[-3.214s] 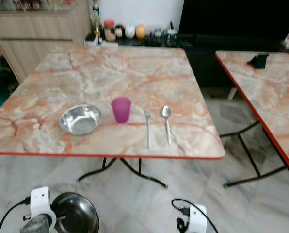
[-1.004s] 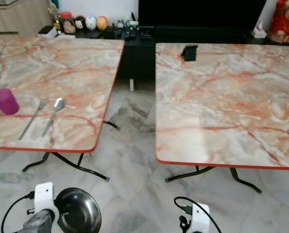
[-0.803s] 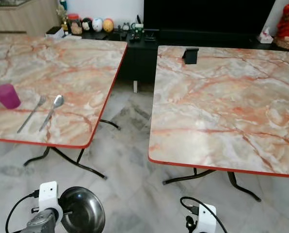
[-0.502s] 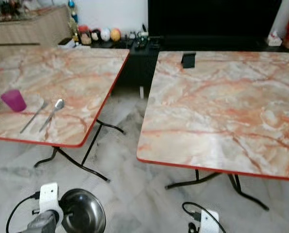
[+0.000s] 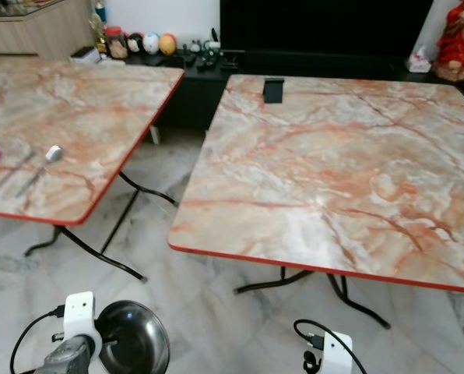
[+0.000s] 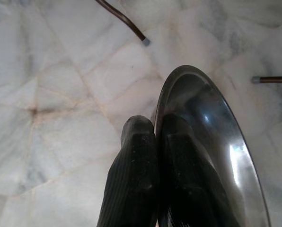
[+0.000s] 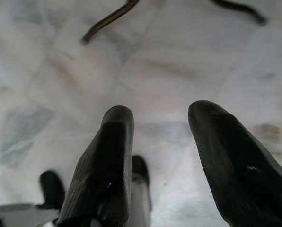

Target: Setting the table

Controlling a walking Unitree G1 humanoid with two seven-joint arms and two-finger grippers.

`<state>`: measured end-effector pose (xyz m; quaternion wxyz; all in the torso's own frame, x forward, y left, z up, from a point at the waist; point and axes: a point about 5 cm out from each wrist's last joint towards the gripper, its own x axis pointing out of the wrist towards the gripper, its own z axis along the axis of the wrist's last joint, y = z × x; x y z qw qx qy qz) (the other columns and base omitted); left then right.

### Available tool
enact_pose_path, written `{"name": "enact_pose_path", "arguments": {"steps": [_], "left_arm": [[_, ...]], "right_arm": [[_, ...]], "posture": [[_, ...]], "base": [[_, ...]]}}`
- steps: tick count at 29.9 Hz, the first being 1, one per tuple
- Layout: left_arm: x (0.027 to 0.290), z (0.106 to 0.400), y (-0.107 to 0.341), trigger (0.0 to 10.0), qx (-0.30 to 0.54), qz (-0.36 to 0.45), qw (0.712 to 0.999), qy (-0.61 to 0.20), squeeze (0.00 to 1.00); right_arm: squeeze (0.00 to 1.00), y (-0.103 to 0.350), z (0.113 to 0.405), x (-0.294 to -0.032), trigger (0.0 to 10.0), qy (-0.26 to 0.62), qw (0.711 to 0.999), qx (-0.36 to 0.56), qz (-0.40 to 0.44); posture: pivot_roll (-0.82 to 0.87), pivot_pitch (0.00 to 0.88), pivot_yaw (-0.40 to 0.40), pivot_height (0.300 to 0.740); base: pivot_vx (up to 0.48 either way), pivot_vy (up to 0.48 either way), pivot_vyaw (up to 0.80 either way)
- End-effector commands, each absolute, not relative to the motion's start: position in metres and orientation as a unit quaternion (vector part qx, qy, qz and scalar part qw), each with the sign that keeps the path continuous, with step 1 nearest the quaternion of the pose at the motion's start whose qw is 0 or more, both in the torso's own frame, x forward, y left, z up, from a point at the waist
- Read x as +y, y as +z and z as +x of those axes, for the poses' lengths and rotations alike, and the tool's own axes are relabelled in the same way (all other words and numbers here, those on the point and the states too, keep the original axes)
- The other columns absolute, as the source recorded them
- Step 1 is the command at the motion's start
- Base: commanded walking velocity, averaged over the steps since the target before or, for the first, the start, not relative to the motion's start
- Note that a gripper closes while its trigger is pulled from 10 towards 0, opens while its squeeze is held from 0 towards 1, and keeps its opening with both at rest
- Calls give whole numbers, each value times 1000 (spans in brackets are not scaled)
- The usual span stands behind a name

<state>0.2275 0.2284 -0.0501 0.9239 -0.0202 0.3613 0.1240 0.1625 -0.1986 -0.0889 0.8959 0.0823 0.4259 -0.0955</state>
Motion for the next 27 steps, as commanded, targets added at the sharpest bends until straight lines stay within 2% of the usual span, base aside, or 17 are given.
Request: {"name": "enact_pose_path", "arguments": {"steps": [1, 27], "left_arm": [[227, 230, -49, 10000, 361, -14, 925, 118, 0], [222, 229, -51, 10000, 364, -10, 926, 105, 0]], "right_arm": [[0, -90, 159, -203, 10000, -102, 893, 430, 81], [0, -91, 156, -204, 10000, -105, 892, 433, 79]], "posture": [[-30, 0, 18, 740], [-41, 0, 21, 740]], "base": [[0, -281, 0], [0, -278, 0]]}}
